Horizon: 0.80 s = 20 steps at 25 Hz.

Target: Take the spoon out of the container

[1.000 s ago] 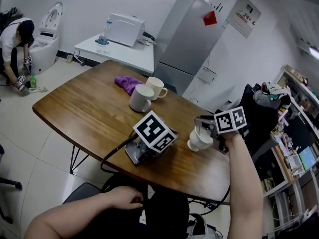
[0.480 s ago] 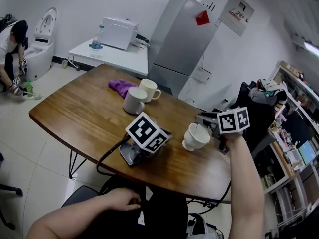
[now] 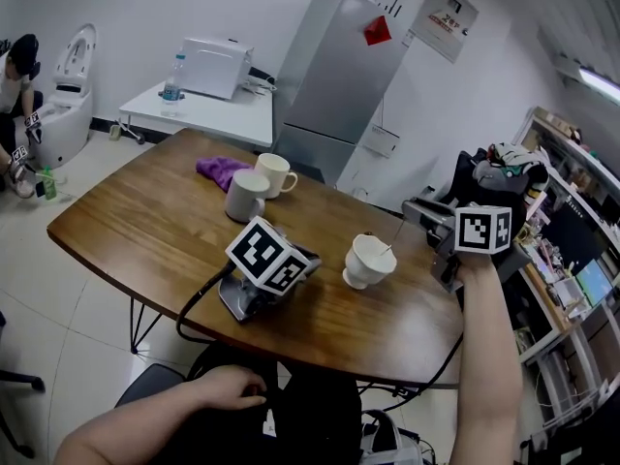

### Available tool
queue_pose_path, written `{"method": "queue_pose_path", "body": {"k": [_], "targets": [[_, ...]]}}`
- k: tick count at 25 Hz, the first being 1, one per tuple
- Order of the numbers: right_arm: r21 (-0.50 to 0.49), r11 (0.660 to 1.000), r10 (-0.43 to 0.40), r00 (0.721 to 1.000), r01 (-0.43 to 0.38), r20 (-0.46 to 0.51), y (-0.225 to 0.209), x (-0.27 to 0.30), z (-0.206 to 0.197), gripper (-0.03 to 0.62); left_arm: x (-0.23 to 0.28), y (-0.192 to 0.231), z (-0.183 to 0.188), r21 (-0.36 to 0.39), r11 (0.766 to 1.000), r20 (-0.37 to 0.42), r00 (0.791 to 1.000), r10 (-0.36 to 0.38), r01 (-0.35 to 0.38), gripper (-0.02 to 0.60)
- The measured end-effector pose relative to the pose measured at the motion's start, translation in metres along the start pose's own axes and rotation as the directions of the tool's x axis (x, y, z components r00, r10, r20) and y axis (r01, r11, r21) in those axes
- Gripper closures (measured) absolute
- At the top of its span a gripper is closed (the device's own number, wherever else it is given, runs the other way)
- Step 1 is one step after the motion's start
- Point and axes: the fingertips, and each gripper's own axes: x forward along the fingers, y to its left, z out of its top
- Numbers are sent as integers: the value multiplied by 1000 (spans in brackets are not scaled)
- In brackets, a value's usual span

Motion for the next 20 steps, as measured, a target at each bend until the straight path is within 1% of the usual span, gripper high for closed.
{"method": "queue_pose_path", "body": {"k": [4,7,9,13,17,20], "targets": [[26,999,-23,998,21,61,-13,-25,8,468,-3,3,-3,-3,1000,-5,1000,6,-6,569],[42,998,-52,996,49,78,-27,-44,4,468,-1,4,-3,-3,1000,0,1000,4,-4,569],[60,995,-89,993,85,79,-38,-55,-4,468,0,3,-3,-2,1000,0,1000,3,-3,569],[81,987,-146,988,141,55,-62,-66,-33,468,-1,3,-3,-2,1000,0,1000,3,-3,569],[122,968,-220,975,220,-7,-91,-64,-80,468,-2,4,-3,-2,1000,0,1000,3,-3,569],[138,953,-272,962,271,-7,-108,-60,-103,468,-2,3,-3,-2,1000,0,1000,3,-3,569]]}}
